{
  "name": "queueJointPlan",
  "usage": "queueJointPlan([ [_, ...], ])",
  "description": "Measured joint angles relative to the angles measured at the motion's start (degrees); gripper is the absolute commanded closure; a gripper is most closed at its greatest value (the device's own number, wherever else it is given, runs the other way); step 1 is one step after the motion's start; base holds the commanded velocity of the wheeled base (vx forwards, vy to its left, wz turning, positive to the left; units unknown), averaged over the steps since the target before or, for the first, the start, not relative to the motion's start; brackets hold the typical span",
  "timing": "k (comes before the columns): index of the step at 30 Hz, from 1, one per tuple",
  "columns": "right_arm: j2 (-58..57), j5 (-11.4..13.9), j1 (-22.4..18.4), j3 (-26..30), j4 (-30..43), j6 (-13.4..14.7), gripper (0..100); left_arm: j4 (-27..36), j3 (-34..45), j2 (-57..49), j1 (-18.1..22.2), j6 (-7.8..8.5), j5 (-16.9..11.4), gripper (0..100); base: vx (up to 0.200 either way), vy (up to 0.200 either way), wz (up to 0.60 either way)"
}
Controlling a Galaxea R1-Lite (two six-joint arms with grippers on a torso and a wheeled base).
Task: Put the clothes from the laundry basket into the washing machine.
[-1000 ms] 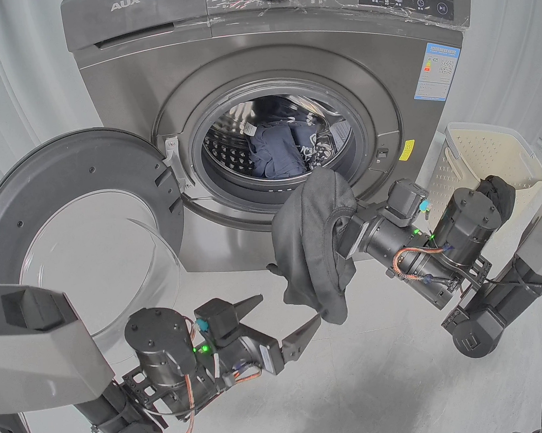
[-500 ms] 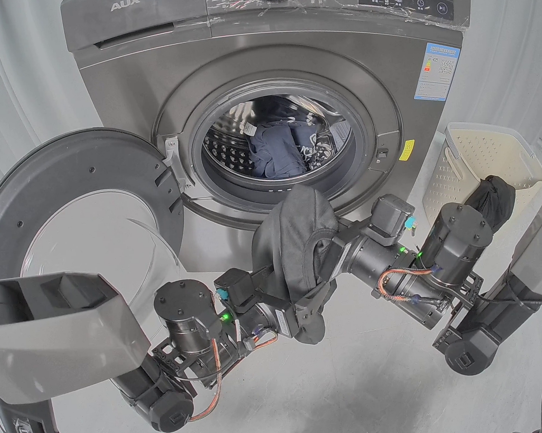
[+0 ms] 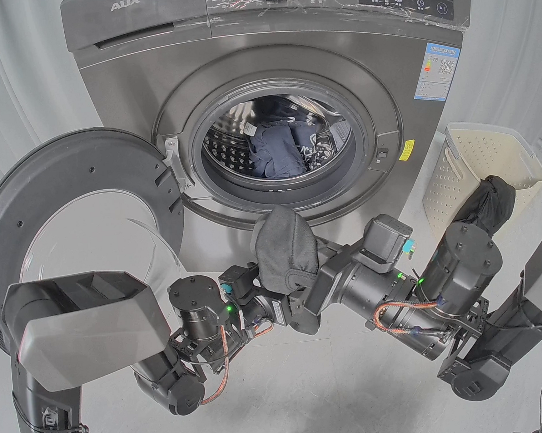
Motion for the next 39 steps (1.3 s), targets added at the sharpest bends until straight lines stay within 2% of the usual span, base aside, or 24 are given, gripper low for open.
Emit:
queueJointPlan([
  [5, -0.49, -0.02, 0.24, 0.33, 0.02, 0.13, 100, 0.0, -1.24, 0.89, 0.15, -0.07, 0.28, 0, 0.0, 0.0, 0.0],
  [6, -0.52, -0.02, 0.17, 0.38, 0.0, 0.17, 100, -0.01, -1.38, 1.02, 0.15, -0.07, 0.41, 100, 0.0, 0.0, 0.0],
  [14, -0.74, 0.11, -1.93, 0.6, 0.0, 0.5, 100, -0.09, -3.58, 1.06, 0.94, -0.4, 1.89, 100, 0.0, 0.0, 0.0],
  [21, -0.83, 0.35, -7.78, 1.73, 0.0, 0.68, 100, 0.0, -2.86, -1.58, 2.49, -0.79, 2.26, 100, 0.0, 0.0, 0.0],
  [25, -0.18, 0.55, -11.69, 2.01, 0.02, 0.71, 100, 0.05, 0.72, -6.14, 2.78, -0.84, 2.41, 100, 0.0, 0.0, 0.0],
  [28, 0.83, 0.62, -12.9, 2.12, 0.02, 0.72, 100, 0.05, 3.15, -9.58, 2.49, -0.99, 2.69, 100, 0.0, 0.0, 0.0],
  [33, 3.23, 0.77, -13.37, 2.06, -0.02, 0.72, 100, 0.18, 6.72, -16.26, 1.11, -2.55, 4.75, 100, 0.0, 0.0, 0.0],
  [39, 5.05, 0.79, -11.0, 1.15, -0.11, 0.72, 100, 0.24, 9.23, -22.13, -0.18, -3.67, 5.77, 100, 0.0, 0.0, 0.0],
])
